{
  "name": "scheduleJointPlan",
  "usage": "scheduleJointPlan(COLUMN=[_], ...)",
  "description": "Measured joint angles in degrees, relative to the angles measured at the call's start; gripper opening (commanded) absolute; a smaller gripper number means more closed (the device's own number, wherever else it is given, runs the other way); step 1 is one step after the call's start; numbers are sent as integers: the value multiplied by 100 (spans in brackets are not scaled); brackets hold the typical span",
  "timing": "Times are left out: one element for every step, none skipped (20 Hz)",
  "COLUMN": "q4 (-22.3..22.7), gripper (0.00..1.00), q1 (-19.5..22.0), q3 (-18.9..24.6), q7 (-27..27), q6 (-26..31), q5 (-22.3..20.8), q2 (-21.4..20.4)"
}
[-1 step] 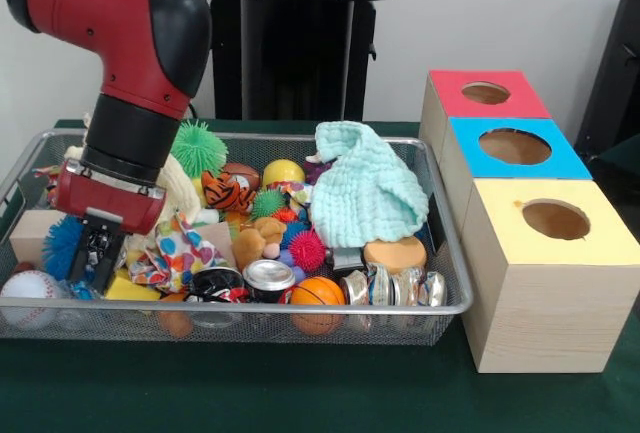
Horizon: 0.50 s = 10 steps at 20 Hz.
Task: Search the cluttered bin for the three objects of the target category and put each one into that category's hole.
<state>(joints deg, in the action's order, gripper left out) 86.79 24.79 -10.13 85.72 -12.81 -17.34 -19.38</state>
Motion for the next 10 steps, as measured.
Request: scheduleJointPlan(q4=[20, 50, 56, 56, 56, 56, 56, 56, 56, 56], gripper=[0, 0, 0, 0, 0, 0, 0, 0, 0, 0], q1=[29, 78, 99, 108, 117, 120, 121, 122, 123, 123], q3=[42, 129, 180, 217, 255, 282, 311, 326, 379, 408], q7=[0, 0, 0, 0, 0, 0, 0, 0, 0, 0], q6=[-1, 1, 1, 1, 1, 2, 2, 2, 2, 2], q5=[-9, -28, -36, -41, -46, -48, -48, -48, -48, -46], q2=[-22, -60, -74, -84, -94, -105, -117, -124, -152, -167])
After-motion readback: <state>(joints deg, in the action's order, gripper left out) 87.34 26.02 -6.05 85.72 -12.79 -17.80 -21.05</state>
